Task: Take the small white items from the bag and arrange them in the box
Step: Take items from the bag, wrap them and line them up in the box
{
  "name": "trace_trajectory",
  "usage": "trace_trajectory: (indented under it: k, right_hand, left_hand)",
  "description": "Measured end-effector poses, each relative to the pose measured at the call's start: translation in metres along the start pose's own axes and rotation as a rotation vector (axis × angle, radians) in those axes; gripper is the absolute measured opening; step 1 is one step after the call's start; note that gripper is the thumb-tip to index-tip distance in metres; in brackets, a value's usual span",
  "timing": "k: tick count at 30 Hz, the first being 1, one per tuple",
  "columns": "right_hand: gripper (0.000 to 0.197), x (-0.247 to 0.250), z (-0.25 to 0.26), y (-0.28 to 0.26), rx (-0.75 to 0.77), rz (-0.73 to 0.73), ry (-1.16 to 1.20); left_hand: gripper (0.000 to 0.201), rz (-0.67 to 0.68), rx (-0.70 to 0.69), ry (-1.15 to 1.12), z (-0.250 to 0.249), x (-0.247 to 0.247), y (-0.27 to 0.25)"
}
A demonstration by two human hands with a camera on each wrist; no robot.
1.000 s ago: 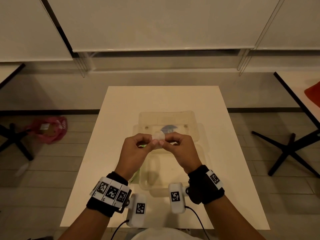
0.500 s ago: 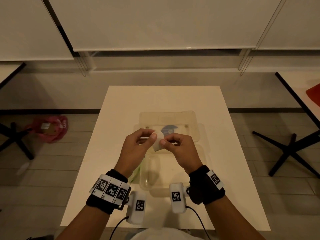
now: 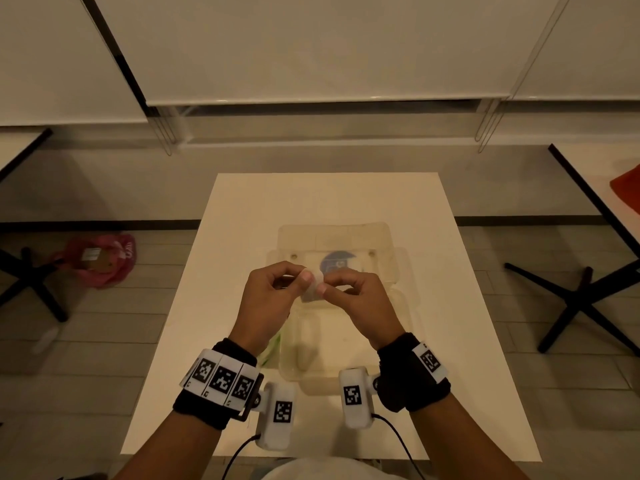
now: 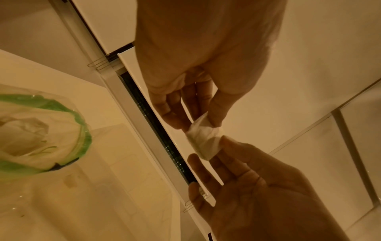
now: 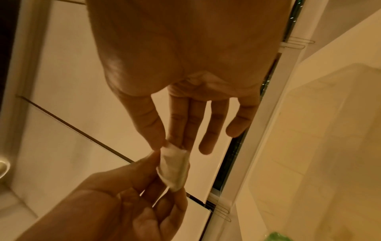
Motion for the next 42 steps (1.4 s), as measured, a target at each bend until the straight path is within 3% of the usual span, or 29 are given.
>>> trace_trajectory:
  k: [5,9,15,21,26,37,42]
  right_hand:
    - [0.007,0.001,0.000,-0.001,-0.017,-0.014,-0.068]
    - [0.008,0.009,0.007,-0.001,0.011,-0.100,0.014]
    - [0.005,0.006,0.021,0.007,0.069,0.021,-0.182]
    - [0.009,0.008,0.032,0.011,0.110,0.004,-0.208]
    - [0.004,0.009,0.035,0.011,0.107,0.006,-0.238]
    - [0.011,0.013,0.036,0.018,0.141,0.058,-0.596]
    - [0.007,0.040,0.029,0.021,0.126,0.015,-0.679]
  left_hand:
    - [0.009,-0.027,0.015,0.012,0.002,0.000,-0.001]
    - [0.009,-0.024,0.035,0.032,0.002,-0.001,-0.001]
    - [0.017,0.038,0.025,0.055,0.000,-0.006,-0.004]
    - [0.009,0.138,0.051,0.039,0.000,-0.010,-0.008]
    - [0.012,0.054,0.024,0.068,0.002,-0.009,-0.006]
    - [0.011,0.092,0.053,0.115,0.010,-0.011,-0.005]
    - [0.017,0.071,0.070,0.244,0.020,0.003,-0.010]
Point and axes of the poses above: each hand's wrist, its own y-axis towards the middle knuckle, its own x-axis out of the back of the hand, z = x × y, the point moved 4 cm from there along y, towards the middle knuckle, and after that the axes turned 5 degrees about -x, right-handed, at the moved point
